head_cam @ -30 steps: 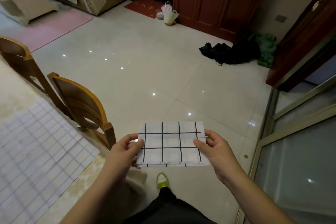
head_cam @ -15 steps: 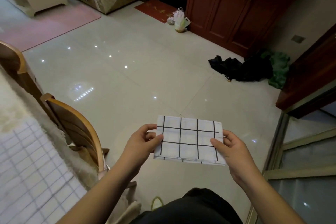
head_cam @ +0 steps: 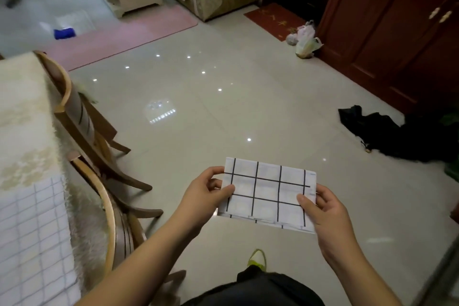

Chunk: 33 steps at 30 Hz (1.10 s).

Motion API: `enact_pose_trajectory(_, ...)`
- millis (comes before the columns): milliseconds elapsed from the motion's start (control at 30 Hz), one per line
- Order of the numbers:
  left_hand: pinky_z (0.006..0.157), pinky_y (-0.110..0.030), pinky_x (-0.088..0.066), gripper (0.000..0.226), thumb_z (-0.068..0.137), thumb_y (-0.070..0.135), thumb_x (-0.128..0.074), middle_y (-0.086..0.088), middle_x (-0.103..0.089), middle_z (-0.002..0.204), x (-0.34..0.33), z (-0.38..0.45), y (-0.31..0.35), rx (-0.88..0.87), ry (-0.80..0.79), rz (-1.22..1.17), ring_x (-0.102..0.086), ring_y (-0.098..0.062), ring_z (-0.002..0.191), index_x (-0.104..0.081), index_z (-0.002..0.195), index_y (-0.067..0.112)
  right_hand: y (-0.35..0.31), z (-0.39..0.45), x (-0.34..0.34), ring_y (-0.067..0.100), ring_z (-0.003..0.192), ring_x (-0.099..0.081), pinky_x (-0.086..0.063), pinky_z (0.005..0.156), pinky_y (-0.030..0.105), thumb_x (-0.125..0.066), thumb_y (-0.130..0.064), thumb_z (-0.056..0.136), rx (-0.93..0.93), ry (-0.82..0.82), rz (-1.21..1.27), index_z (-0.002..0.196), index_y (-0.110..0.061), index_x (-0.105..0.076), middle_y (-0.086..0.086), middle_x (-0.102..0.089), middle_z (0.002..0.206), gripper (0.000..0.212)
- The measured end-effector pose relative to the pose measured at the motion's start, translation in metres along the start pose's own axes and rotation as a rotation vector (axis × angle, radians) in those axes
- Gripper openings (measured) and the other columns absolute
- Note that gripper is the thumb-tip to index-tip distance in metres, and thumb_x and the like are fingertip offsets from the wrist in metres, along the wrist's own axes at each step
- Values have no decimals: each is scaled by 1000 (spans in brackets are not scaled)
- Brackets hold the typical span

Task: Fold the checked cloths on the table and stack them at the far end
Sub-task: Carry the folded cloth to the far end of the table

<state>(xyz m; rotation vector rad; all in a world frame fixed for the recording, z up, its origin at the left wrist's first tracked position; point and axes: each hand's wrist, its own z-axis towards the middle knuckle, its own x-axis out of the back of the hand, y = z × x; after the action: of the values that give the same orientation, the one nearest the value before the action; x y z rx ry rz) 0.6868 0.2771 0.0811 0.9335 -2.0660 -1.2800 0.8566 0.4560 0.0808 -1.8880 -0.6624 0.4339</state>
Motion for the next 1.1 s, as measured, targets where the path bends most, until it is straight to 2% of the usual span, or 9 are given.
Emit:
enact_pose_trajectory(167,68,-31,-52,34,89,10,-69,-5,-67,78,-1,38,22,28,121,-98,-68,-18,78,-61,120,24,-35,66,-14,22,92,-73,-55,76,35,-64,-4,90,-12,-153,-31,109,-18,-65,2,-76,99,24)
enact_pose_trajectory(267,75,-37,-54,34,90,8,-67,-5,-71,81,9,50,27,39,188,-168,-70,-21,81,-61,120,22,-52,95,-36,22,90,-73,-55,77,35,-63,-4,91,-13,-236,-35,110,-18,-64,3,-76,100,24)
enact_pose_trajectory(400,74,-32,-52,33,92,8,-65,-5,-73,86,34,68,28,66,283,-239,-68,-19,80,-60,120,23,-66,130,-81,20,91,-73,-55,76,33,-62,-3,91,-10,-329,-48,111,-19,-63,1,-76,100,26)
enact_pose_trajectory(500,72,-31,-53,32,93,10,-64,-3,-75,92,61,83,32,86,334,-277,-72,-19,83,-58,120,26,-75,153,-122,21,93,-72,-56,80,37,-63,-5,92,-17,-402,-78,112,-19,-63,0,-76,101,25)
enact_pose_trajectory(567,78,-35,-54,34,93,13,-64,-3,-75,99,82,94,37,76,359,-263,-72,-20,89,-55,123,27,-81,169,-150,20,93,-72,-56,79,36,-62,-5,92,-17,-451,-102,112,-18,-63,0,-76,101,24)
enact_pose_trajectory(700,87,-37,-55,38,92,12,-65,-6,-75,100,127,128,46,53,427,-297,-72,-21,93,-53,127,24,-95,203,-205,20,93,-73,-56,71,29,-62,-4,92,-30,-527,-157,115,-15,-63,1,-76,102,25)
enact_pose_trajectory(800,95,-44,-53,40,92,13,-66,-6,-75,103,159,157,54,63,444,-327,-71,-24,98,-53,128,23,-104,226,-244,21,93,-73,-56,72,29,-63,-4,91,-54,-556,-179,114,-15,-62,3,-75,102,25)
enact_pose_trajectory(1100,82,-39,-55,38,92,11,-65,-8,-75,98,239,239,94,72,383,-335,-73,-26,90,-54,125,24,-131,290,-330,22,92,-73,-57,70,28,-62,-4,92,-79,-554,-204,112,-12,-63,4,-76,100,22)
